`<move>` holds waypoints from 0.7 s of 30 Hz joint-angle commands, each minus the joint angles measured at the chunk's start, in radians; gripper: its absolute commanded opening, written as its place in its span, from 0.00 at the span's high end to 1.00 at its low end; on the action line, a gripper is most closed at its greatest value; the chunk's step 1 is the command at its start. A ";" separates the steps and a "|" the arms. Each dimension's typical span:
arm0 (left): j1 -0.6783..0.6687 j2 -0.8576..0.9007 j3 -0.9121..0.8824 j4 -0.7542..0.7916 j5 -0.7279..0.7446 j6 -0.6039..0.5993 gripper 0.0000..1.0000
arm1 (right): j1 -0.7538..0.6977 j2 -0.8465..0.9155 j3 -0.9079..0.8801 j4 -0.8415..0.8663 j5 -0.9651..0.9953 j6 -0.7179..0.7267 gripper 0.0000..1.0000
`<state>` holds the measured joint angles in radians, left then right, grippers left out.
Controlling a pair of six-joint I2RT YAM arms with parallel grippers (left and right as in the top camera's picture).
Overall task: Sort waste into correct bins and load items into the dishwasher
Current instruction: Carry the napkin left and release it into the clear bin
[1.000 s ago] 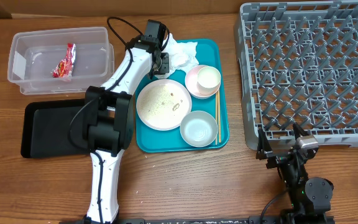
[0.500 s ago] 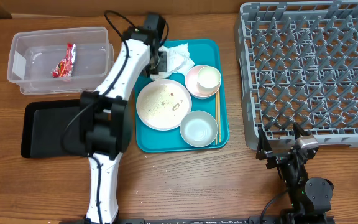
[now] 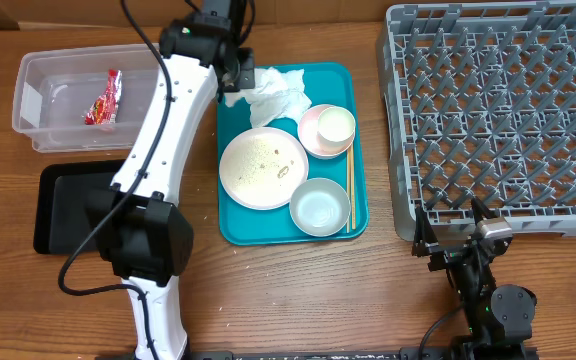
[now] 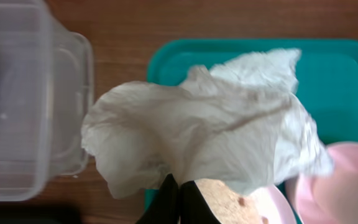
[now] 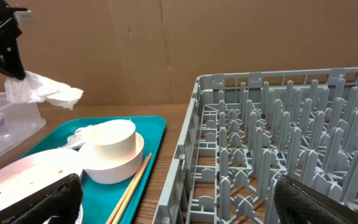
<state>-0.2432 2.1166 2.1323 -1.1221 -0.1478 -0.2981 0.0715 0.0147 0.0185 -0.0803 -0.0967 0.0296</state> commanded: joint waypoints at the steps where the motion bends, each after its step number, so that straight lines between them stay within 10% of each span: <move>1: 0.069 -0.075 0.072 0.005 -0.137 -0.051 0.96 | -0.007 -0.009 -0.010 0.004 0.006 0.003 0.00; 21: 0.493 0.020 0.040 0.015 -0.057 -0.204 0.96 | -0.007 -0.009 -0.010 0.004 0.006 0.003 0.00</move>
<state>0.2451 2.0617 2.1826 -1.1259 -0.2386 -0.4740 0.0715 0.0147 0.0185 -0.0799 -0.0967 0.0299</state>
